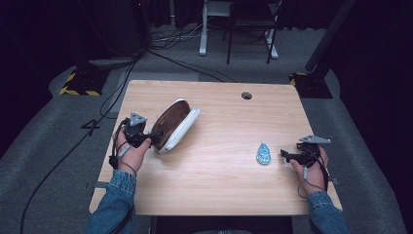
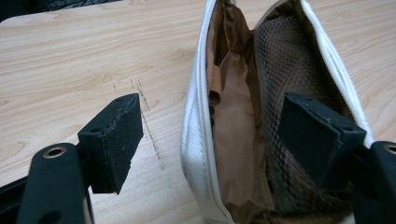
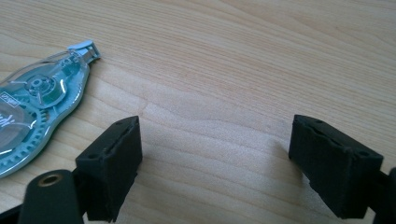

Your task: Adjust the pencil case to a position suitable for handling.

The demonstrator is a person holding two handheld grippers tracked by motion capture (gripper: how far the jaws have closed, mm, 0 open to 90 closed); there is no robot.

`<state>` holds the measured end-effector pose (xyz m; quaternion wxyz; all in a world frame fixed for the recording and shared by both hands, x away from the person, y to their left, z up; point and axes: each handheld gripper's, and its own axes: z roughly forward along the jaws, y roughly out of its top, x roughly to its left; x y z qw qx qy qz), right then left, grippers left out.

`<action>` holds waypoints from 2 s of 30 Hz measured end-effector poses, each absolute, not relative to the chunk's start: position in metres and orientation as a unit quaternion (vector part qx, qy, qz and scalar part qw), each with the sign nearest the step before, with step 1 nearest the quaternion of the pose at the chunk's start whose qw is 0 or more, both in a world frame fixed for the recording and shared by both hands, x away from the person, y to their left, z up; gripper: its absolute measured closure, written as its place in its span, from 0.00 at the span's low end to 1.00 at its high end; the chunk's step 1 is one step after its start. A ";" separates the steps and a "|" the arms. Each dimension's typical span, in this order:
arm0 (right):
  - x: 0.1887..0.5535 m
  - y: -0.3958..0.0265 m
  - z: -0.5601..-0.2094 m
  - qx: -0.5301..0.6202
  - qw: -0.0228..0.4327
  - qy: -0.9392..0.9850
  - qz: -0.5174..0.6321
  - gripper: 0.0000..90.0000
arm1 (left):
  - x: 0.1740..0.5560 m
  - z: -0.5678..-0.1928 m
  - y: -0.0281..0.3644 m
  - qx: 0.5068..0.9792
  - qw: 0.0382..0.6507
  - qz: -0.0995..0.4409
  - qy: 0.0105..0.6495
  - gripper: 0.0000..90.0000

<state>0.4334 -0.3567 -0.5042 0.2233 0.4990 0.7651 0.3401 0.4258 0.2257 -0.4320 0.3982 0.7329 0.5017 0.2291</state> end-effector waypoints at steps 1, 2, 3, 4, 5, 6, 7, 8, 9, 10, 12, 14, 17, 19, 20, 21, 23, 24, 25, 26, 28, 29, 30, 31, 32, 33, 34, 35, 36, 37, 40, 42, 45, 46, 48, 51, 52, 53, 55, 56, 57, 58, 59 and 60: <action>0.433 -0.357 -0.504 0.499 0.223 0.765 0.340 0.19 | 0.427 -0.433 0.225 0.729 0.400 0.228 0.507 0.25; 0.433 -0.357 -0.504 0.499 0.223 0.765 0.340 0.19 | 0.429 -0.434 0.225 0.728 0.400 0.227 0.509 0.25; 0.433 -0.357 -0.504 0.499 0.223 0.765 0.340 0.19 | 0.431 -0.436 0.225 0.726 0.399 0.227 0.512 0.25; 0.433 -0.357 -0.504 0.499 0.223 0.765 0.340 0.19 | 0.432 -0.437 0.226 0.726 0.398 0.227 0.513 0.25; 0.433 -0.357 -0.504 0.499 0.224 0.765 0.340 0.19 | 0.434 -0.438 0.226 0.725 0.398 0.226 0.514 0.26; 0.433 -0.357 -0.504 0.499 0.223 0.765 0.340 0.19 | 0.436 -0.440 0.226 0.725 0.399 0.223 0.515 0.28; 0.433 -0.357 -0.504 0.499 0.223 0.765 0.340 0.19 | 0.437 -0.442 0.226 0.725 0.399 0.222 0.516 0.29; 0.433 -0.357 -0.504 0.499 0.223 0.765 0.340 0.19 | 0.439 -0.443 0.225 0.724 0.398 0.224 0.517 0.30; 0.433 -0.357 -0.504 0.499 0.223 0.765 0.340 0.19 | 0.439 -0.444 0.225 0.725 0.398 0.223 0.516 0.31; 0.433 -0.357 -0.504 0.499 0.223 0.765 0.340 0.19 | 0.441 -0.445 0.225 0.726 0.399 0.224 0.514 0.32; 0.433 -0.357 -0.504 0.499 0.223 0.765 0.340 0.19 | 0.443 -0.446 0.223 0.727 0.399 0.225 0.512 0.33; 0.433 -0.357 -0.504 0.499 0.223 0.765 0.340 0.19 | 0.445 -0.448 0.222 0.729 0.399 0.226 0.508 0.37; 0.433 -0.357 -0.504 0.498 0.224 0.766 0.340 0.19 | 0.447 -0.451 0.222 0.731 0.398 0.225 0.506 0.42; 0.433 -0.357 -0.504 0.498 0.224 0.765 0.340 0.20 | 0.448 -0.453 0.222 0.730 0.400 0.221 0.508 0.51; 0.433 -0.357 -0.504 0.499 0.224 0.765 0.340 0.20 | 0.449 -0.454 0.222 0.730 0.401 0.218 0.508 0.55; 0.433 -0.357 -0.504 0.499 0.224 0.765 0.341 0.20 | 0.449 -0.455 0.223 0.731 0.402 0.214 0.508 0.58; 0.433 -0.357 -0.504 0.498 0.224 0.765 0.341 0.20 | 0.450 -0.456 0.223 0.731 0.404 0.208 0.509 0.62; 0.433 -0.357 -0.504 0.498 0.224 0.765 0.341 0.20 | 0.450 -0.457 0.223 0.730 0.406 0.205 0.510 0.67; 0.433 -0.357 -0.504 0.498 0.224 0.765 0.341 0.20 | 0.451 -0.457 0.223 0.731 0.408 0.199 0.510 0.69; 0.433 -0.357 -0.504 0.498 0.223 0.765 0.341 0.20 | 0.451 -0.457 0.222 0.730 0.411 0.194 0.511 0.72; 0.433 -0.357 -0.504 0.498 0.224 0.765 0.341 0.20 | 0.451 -0.457 0.222 0.730 0.411 0.191 0.511 0.77; 0.433 -0.357 -0.504 0.498 0.224 0.765 0.341 0.20 | 0.451 -0.457 0.222 0.731 0.411 0.189 0.511 0.80; 0.433 -0.357 -0.504 0.498 0.224 0.765 0.341 0.20 | 0.451 -0.457 0.223 0.729 0.415 0.183 0.513 0.82; 0.433 -0.357 -0.504 0.498 0.224 0.765 0.341 0.20 | 0.450 -0.457 0.223 0.727 0.418 0.174 0.516 0.84; 0.433 -0.356 -0.504 0.499 0.224 0.765 0.341 0.20 | 0.451 -0.457 0.223 0.727 0.418 0.174 0.517 0.86; 0.433 -0.356 -0.504 0.498 0.224 0.765 0.341 0.20 | 0.451 -0.457 0.223 0.726 0.419 0.174 0.517 0.87; 0.433 -0.356 -0.504 0.499 0.224 0.765 0.341 0.20 | 0.451 -0.457 0.223 0.727 0.418 0.172 0.517 0.88; 0.433 -0.356 -0.504 0.498 0.224 0.765 0.341 0.20 | 0.451 -0.457 0.223 0.727 0.418 0.171 0.518 0.88; 0.433 -0.356 -0.504 0.498 0.224 0.765 0.341 0.20 | 0.451 -0.457 0.223 0.727 0.419 0.169 0.518 0.88; 0.433 -0.356 -0.504 0.499 0.224 0.765 0.341 0.20 | 0.451 -0.457 0.224 0.727 0.418 0.168 0.518 0.88; 0.433 -0.356 -0.504 0.498 0.223 0.765 0.341 0.20 | 0.450 -0.457 0.224 0.723 0.424 0.164 0.520 0.89; 0.433 -0.356 -0.504 0.498 0.224 0.765 0.341 0.20 | 0.450 -0.456 0.224 0.722 0.428 0.162 0.518 0.90; 0.433 -0.357 -0.504 0.498 0.223 0.765 0.341 0.20 | 0.449 -0.455 0.224 0.722 0.434 0.157 0.516 0.90; 0.433 -0.357 -0.504 0.498 0.223 0.765 0.341 0.20 | 0.448 -0.454 0.224 0.720 0.437 0.156 0.516 0.90; 0.433 -0.357 -0.504 0.498 0.223 0.765 0.341 0.20 | 0.446 -0.452 0.224 0.720 0.439 0.152 0.516 0.90; 0.433 -0.356 -0.504 0.498 0.223 0.765 0.341 0.20 | 0.443 -0.449 0.225 0.720 0.445 0.141 0.514 0.90; 0.433 -0.356 -0.504 0.498 0.223 0.765 0.341 0.20 | 0.442 -0.448 0.225 0.719 0.450 0.138 0.512 0.90; 0.433 -0.356 -0.504 0.498 0.223 0.765 0.341 0.20 | 0.441 -0.447 0.225 0.719 0.451 0.135 0.511 0.90; 0.433 -0.356 -0.504 0.499 0.222 0.765 0.341 0.20 | 0.439 -0.444 0.224 0.718 0.457 0.135 0.508 0.90; 0.433 -0.356 -0.504 0.498 0.223 0.765 0.341 0.20 | 0.437 -0.443 0.224 0.720 0.456 0.133 0.506 0.90; 0.433 -0.356 -0.504 0.498 0.223 0.765 0.341 0.20 | 0.435 -0.441 0.223 0.719 0.458 0.134 0.505 0.90; 0.433 -0.356 -0.504 0.498 0.222 0.765 0.341 0.20 | 0.434 -0.440 0.223 0.720 0.458 0.133 0.504 0.90; 0.433 -0.356 -0.504 0.498 0.222 0.766 0.341 0.20 | 0.432 -0.439 0.222 0.723 0.458 0.132 0.500 0.90; 0.433 -0.356 -0.504 0.498 0.222 0.766 0.341 0.20 | 0.431 -0.438 0.222 0.724 0.459 0.131 0.498 0.90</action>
